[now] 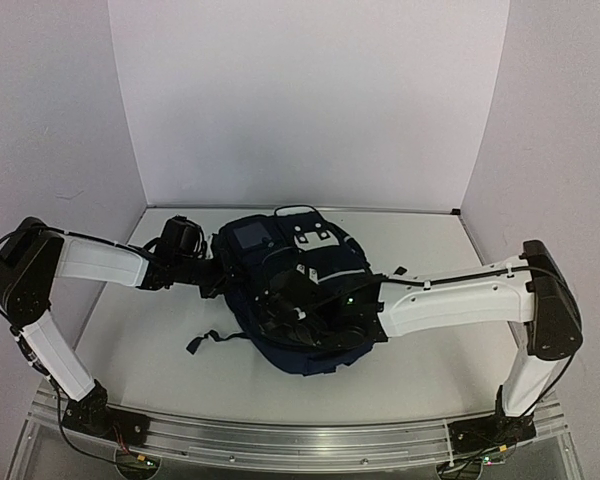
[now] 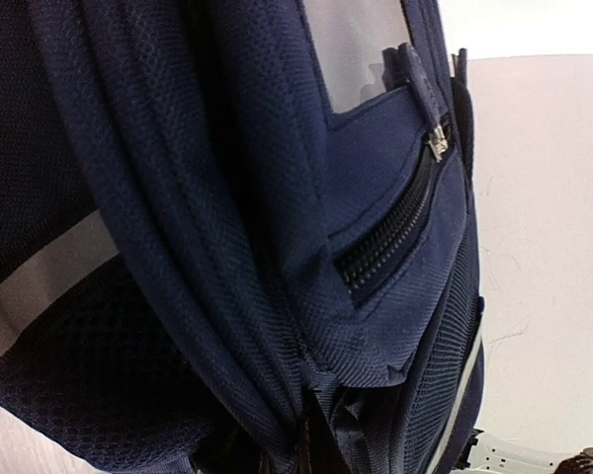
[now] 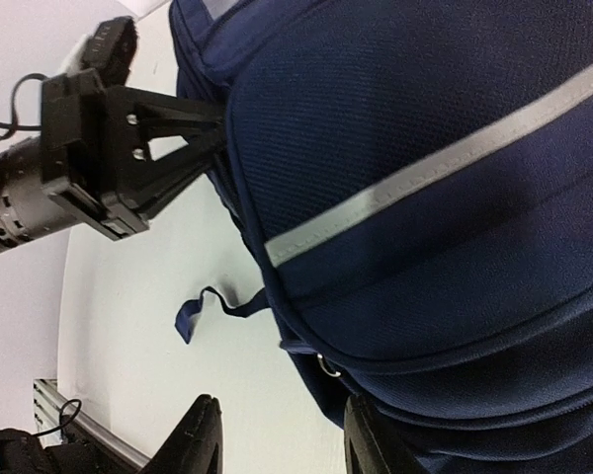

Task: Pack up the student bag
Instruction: Zip the student bag at the center of the board.

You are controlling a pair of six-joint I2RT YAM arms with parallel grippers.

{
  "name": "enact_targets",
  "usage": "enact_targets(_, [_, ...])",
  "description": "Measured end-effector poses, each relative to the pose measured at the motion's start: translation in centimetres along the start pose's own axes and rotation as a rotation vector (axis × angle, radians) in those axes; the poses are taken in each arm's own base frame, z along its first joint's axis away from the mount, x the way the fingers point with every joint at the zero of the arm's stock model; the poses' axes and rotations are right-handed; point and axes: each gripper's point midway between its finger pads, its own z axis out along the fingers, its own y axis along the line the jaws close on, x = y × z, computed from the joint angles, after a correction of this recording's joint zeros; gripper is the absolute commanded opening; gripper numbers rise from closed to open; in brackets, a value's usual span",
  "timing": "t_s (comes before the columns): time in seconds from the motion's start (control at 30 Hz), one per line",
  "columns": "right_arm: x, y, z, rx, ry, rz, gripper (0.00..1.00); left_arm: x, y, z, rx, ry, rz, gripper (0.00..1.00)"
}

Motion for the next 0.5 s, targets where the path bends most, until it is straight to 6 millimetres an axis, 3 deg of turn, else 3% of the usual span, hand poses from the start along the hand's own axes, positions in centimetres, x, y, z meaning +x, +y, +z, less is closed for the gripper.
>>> enact_targets(0.2, [-0.6, -2.5, -1.0, 0.043, -0.035, 0.051, 0.50, 1.0, -2.2, 0.5, 0.042, -0.013, 0.097, 0.00])
enact_targets(0.5, [-2.9, -3.0, -2.7, 0.026, -0.089, 0.144, 0.51, 4.2, -6.0, 1.0, 0.076, -0.039, 0.263, 0.00])
